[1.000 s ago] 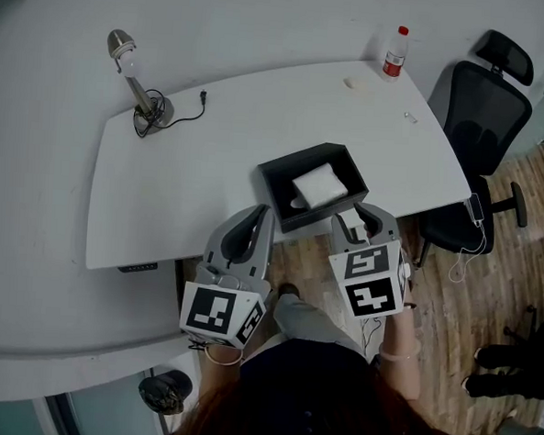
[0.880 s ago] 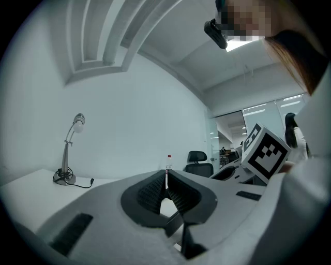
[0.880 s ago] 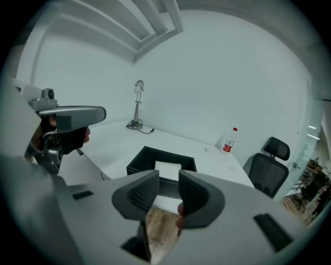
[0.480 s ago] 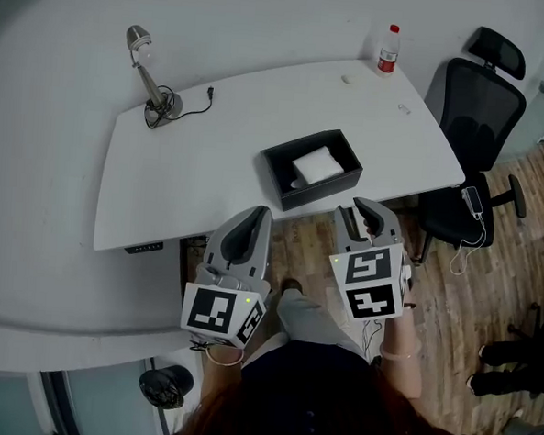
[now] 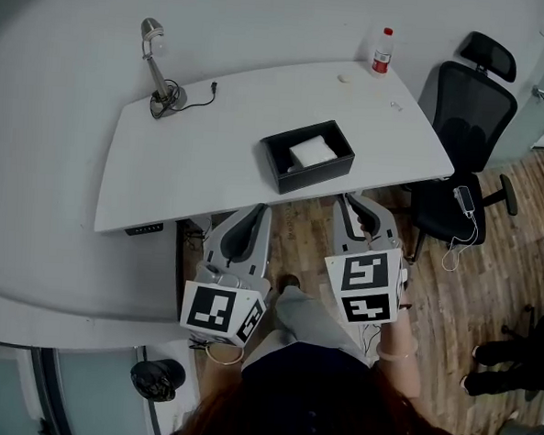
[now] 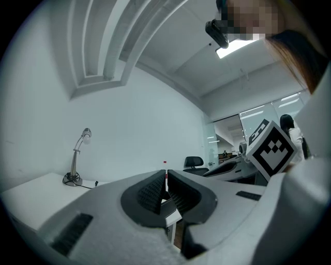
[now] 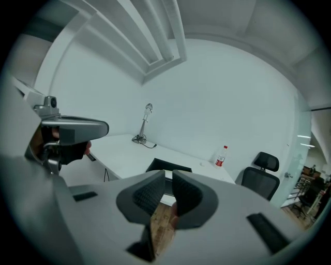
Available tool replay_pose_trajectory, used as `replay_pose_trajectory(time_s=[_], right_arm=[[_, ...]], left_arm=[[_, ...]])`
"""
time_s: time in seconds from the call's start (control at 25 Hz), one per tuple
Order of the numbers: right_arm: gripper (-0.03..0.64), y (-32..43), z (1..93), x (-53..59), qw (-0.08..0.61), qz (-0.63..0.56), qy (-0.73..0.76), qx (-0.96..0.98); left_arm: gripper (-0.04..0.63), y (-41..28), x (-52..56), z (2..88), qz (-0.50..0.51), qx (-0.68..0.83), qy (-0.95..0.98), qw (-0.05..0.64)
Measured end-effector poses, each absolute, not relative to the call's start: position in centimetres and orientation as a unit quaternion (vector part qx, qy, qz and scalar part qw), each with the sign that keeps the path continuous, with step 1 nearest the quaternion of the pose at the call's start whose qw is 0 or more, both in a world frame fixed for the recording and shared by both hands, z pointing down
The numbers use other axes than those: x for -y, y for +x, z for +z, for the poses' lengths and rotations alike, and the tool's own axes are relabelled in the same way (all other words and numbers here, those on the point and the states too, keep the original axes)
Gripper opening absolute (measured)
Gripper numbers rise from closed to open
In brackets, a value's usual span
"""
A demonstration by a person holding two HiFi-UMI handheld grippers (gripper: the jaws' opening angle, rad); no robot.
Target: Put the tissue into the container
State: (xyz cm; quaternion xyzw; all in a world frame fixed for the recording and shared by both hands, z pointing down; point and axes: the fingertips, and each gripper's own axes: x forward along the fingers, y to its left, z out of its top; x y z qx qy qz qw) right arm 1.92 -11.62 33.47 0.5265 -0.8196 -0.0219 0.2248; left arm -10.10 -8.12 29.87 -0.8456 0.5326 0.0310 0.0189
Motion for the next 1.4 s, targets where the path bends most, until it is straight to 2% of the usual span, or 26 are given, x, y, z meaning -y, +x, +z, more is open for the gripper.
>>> replay_pose_trajectory(time_s=[0.56,1.4], right_arm=[[0.023,2.5,31.1,7.6,0.174,-0.051,0.535,0.825],[0.020,8.4,28.1,2.5,0.074,-0.029,0.490,0.868]], left_arm=[[0.032,-8.3,5.1,29.4,0.044,-0.527,-0.848,0.026],[0.032,-1.4,0.4,28.1,0.027,-0.557,-0.829,0.039]])
